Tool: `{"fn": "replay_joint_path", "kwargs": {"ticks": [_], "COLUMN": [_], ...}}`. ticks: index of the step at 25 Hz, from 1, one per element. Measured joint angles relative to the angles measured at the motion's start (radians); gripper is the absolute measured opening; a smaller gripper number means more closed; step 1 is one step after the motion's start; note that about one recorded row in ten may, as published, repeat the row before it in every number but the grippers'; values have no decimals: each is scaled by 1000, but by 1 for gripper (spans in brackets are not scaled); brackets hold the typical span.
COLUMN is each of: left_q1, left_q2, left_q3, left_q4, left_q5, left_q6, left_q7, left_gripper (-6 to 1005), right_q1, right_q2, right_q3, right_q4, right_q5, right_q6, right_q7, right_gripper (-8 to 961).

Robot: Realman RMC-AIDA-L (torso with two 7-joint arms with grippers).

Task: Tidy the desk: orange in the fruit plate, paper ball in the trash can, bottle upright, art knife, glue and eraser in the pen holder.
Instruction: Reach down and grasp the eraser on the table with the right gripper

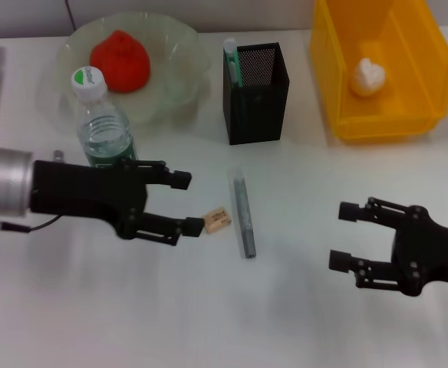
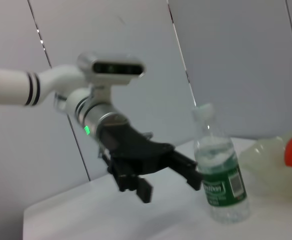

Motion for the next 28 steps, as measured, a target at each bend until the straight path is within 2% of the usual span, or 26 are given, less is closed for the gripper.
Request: {"fn": "replay_joint_path", "kwargs": {"ticks": [2, 4, 5, 7, 12, 16, 21, 28], "left_q1": [-34, -34, -66, -75, -85, -86, -66, -38], "left_q2": [-12, -12, -15, -19, -21, -22, -23, -23], "left_q3": [9, 9, 62, 173, 269, 328, 493, 638], "left_q4": [6, 6, 2, 5, 6, 0, -1, 21], "left_q5": [46, 46, 72, 63, 50, 23, -58, -112], "left_q6": [-39, -39, -107, -206, -300, -357, -487, -564], "left_q7": [-38, -38, -92, -146, -182, -188, -187, -178], "left_gripper": [843, 836, 833, 826, 810, 797, 781, 758], "right_q1": [-1, -1, -1, -2, -13, -17, -12, -4], "right_q2": [-1, -5, -6, -7, -9, -10, -9, -5], "right_q3": [14, 27, 30, 40, 104, 143, 145, 147], "right_q4": [7, 20, 23, 24, 25, 33, 34, 35], "right_q5": [-18, -46, -59, -82, -110, -111, -109, -105], "right_q6": [-2, -2, -2, -3, -3, -3, 11, 35], "right_q7": [-4, -10, -12, -12, -15, -28, -29, -26], "right_gripper": [809, 809, 809, 809, 809, 808, 808, 808]}}
